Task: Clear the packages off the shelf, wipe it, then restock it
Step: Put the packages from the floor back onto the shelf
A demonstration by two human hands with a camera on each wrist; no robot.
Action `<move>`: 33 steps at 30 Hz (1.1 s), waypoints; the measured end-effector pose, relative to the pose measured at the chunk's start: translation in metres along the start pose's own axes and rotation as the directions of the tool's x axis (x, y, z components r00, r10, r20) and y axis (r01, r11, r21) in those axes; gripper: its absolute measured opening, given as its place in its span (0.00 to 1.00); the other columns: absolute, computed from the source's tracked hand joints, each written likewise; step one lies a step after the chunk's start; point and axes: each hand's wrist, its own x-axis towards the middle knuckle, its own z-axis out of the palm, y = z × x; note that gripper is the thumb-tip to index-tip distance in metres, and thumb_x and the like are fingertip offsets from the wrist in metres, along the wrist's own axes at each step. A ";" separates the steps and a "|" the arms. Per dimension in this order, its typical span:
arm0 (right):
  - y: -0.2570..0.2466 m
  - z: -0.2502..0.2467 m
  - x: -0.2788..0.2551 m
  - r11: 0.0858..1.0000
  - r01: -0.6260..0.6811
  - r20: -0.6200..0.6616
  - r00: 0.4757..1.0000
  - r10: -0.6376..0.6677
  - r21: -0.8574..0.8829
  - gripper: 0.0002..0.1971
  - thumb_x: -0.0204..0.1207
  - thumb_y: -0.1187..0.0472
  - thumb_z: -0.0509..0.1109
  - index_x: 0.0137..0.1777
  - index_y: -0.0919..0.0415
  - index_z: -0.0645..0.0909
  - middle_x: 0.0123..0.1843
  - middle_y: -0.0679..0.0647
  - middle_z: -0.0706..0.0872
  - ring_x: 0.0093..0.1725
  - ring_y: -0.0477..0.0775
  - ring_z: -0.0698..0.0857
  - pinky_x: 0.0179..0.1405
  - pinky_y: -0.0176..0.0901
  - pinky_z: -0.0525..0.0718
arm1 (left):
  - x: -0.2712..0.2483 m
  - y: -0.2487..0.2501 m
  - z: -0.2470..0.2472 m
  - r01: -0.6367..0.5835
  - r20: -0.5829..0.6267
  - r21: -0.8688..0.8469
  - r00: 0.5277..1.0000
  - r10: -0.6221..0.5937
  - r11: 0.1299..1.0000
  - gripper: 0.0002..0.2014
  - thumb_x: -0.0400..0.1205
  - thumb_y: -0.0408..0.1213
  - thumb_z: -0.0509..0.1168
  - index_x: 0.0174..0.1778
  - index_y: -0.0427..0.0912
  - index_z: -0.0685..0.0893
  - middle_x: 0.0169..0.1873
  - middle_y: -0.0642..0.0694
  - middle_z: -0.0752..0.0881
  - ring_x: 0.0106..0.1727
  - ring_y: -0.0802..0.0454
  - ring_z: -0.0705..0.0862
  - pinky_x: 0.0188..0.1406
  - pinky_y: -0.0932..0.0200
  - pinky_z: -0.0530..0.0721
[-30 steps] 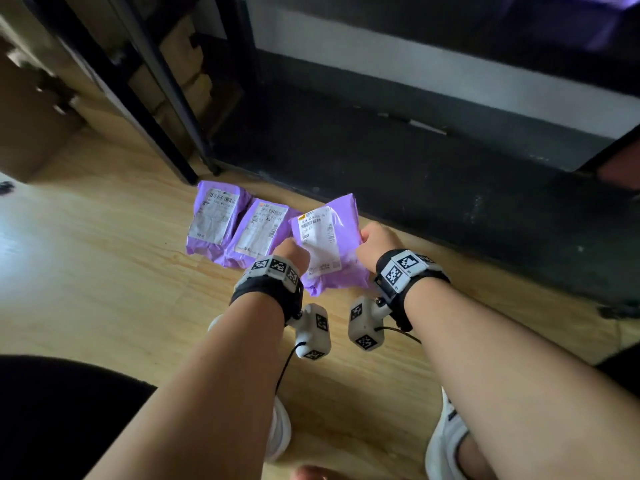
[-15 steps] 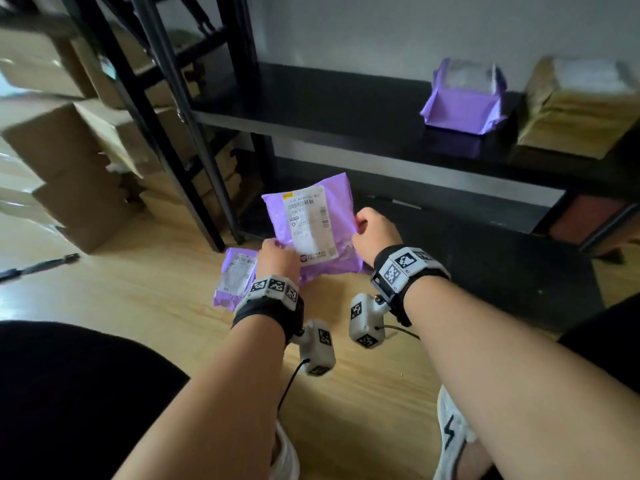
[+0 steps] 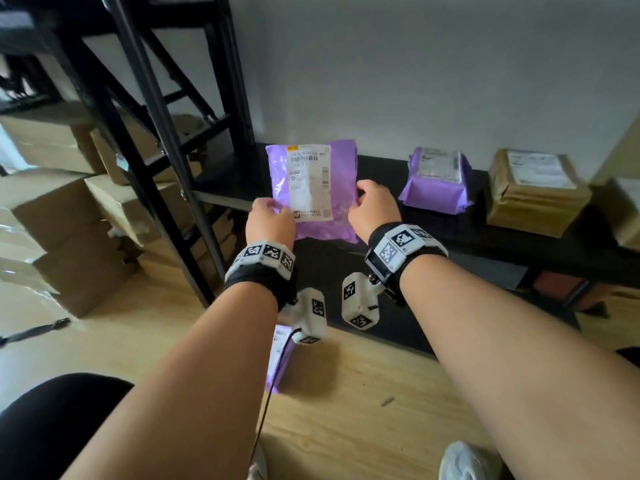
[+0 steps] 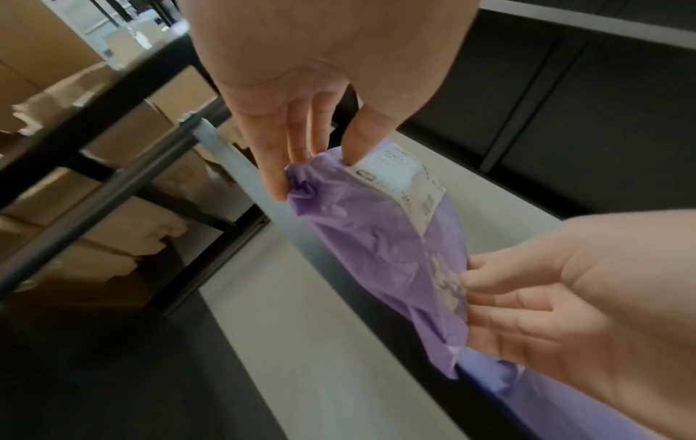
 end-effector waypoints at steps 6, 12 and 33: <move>0.009 -0.020 0.045 0.998 -0.058 -0.018 0.998 0.058 -0.013 0.27 0.77 0.69 0.64 0.77 0.58 0.73 0.71 0.60 0.78 0.67 0.59 0.80 0.60 0.43 0.78 | 0.033 0.049 0.030 -0.095 0.105 0.082 0.991 0.086 0.992 0.15 0.83 0.35 0.57 0.58 0.37 0.87 0.55 0.37 0.88 0.58 0.38 0.84 0.49 0.56 0.78; 0.017 -0.027 0.080 0.987 -0.093 0.028 0.995 0.097 -0.130 0.23 0.79 0.71 0.61 0.73 0.63 0.78 0.73 0.60 0.80 0.72 0.60 0.78 0.71 0.45 0.74 | 0.059 0.066 0.068 -0.102 0.225 0.064 0.971 0.086 0.993 0.17 0.86 0.33 0.54 0.64 0.36 0.84 0.60 0.37 0.86 0.62 0.39 0.83 0.54 0.58 0.77; -0.002 0.016 0.046 0.996 0.064 -0.119 0.990 -0.071 -0.062 0.16 0.78 0.70 0.60 0.63 0.62 0.81 0.62 0.60 0.82 0.62 0.59 0.81 0.59 0.47 0.80 | 0.048 0.006 0.008 -0.018 -0.021 0.161 1.000 0.022 0.987 0.18 0.86 0.34 0.53 0.70 0.48 0.80 0.65 0.44 0.83 0.65 0.44 0.82 0.61 0.54 0.80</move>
